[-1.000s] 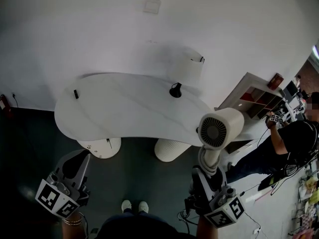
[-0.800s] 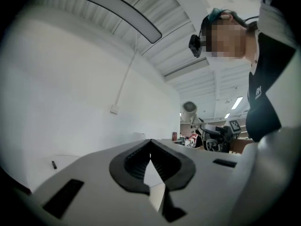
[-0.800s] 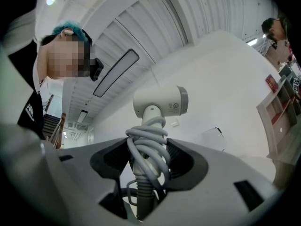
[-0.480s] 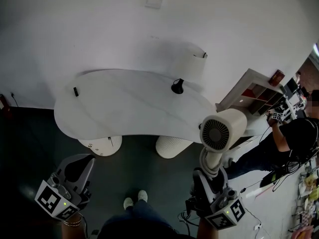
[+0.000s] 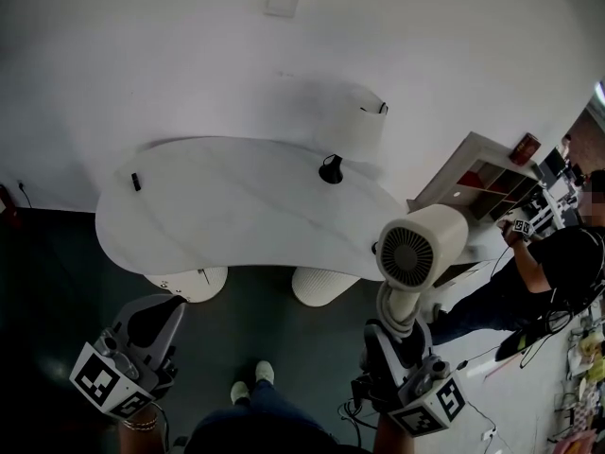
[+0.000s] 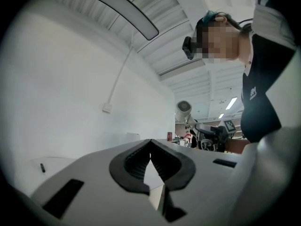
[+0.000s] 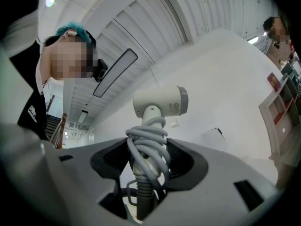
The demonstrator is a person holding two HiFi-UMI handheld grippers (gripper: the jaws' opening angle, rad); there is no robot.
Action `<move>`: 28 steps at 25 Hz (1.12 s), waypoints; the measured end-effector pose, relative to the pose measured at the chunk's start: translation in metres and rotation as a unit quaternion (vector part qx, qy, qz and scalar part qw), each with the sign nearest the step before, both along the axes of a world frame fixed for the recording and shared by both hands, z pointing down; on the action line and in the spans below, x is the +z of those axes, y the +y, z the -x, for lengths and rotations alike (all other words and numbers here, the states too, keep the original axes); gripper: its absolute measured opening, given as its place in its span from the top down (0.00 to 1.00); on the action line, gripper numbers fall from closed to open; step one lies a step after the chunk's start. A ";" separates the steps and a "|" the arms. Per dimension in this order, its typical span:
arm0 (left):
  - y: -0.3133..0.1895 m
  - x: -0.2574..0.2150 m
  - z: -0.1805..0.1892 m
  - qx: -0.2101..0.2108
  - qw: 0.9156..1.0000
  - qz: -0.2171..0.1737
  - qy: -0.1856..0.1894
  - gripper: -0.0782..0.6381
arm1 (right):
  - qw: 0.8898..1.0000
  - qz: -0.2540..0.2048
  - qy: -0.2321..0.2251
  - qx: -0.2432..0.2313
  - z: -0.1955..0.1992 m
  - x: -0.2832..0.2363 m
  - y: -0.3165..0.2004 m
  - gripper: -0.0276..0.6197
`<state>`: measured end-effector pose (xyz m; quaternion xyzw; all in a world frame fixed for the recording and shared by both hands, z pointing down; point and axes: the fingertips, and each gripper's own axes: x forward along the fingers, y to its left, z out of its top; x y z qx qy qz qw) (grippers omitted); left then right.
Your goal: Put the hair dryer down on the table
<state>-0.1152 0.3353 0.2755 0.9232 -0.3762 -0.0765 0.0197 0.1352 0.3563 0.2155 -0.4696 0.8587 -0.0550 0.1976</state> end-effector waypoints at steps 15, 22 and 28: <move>-0.063 -0.006 -0.024 -0.038 0.999 0.003 0.012 0.87 | 0.999 -0.019 0.040 -0.029 -0.040 0.007 -0.061 0.57; -0.086 -0.004 -0.041 -0.043 0.999 0.003 0.008 0.87 | 0.999 -0.003 0.004 -0.036 -0.045 -0.003 -0.089 0.57; -0.102 -0.002 -0.039 -0.053 0.999 0.007 -0.001 0.87 | 0.999 -0.011 0.021 -0.045 -0.048 0.001 -0.110 0.57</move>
